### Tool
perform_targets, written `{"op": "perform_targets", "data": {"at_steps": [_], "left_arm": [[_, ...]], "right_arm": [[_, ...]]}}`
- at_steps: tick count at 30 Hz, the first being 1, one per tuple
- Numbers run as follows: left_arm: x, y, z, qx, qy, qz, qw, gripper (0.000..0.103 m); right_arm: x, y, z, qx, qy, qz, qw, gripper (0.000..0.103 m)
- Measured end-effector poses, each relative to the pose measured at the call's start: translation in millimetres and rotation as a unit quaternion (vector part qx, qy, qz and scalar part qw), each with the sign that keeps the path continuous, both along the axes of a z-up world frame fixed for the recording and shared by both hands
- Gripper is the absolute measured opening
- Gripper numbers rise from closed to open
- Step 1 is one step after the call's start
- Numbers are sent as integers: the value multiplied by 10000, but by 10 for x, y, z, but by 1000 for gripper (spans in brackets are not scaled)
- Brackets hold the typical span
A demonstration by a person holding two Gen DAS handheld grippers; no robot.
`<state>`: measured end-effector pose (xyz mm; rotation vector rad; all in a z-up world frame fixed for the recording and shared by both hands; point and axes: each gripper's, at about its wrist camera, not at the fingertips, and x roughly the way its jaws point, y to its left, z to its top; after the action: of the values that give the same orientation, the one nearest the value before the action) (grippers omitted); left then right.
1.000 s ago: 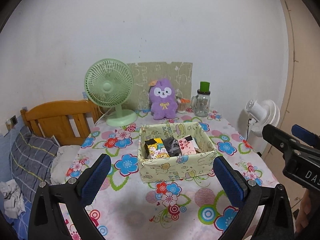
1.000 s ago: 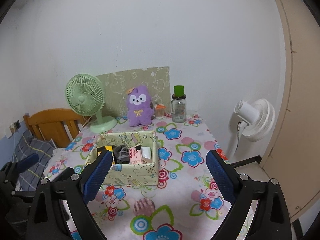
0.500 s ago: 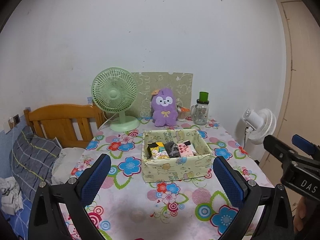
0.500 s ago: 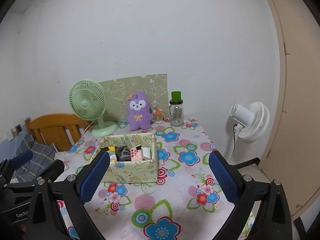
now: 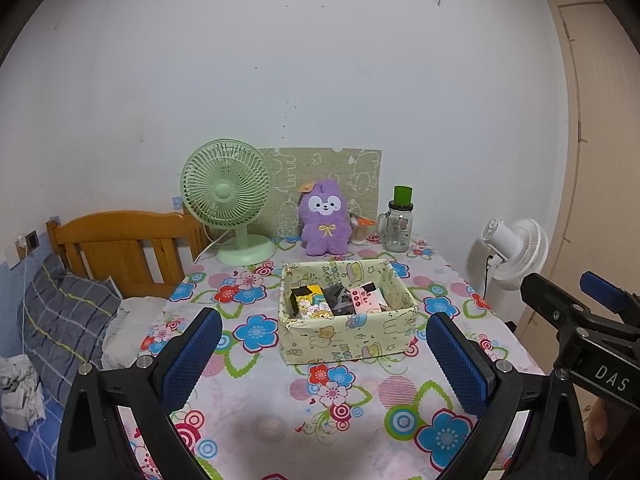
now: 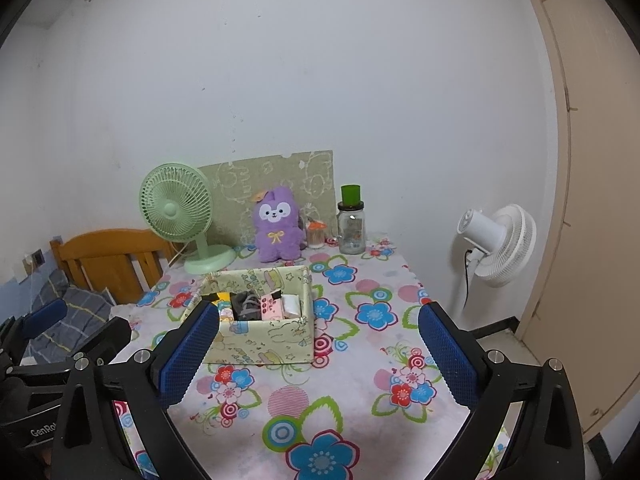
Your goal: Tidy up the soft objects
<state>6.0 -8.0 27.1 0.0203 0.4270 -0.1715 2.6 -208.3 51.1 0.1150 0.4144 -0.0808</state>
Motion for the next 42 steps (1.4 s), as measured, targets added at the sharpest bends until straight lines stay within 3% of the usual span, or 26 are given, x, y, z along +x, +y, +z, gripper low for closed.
{"op": "perform_targets", "data": {"at_steps": [42], "left_arm": [[-16, 64, 36, -23, -20, 43, 10000, 103]], "right_arm": [[-13, 22, -2, 7, -20, 95, 10000, 102]]}}
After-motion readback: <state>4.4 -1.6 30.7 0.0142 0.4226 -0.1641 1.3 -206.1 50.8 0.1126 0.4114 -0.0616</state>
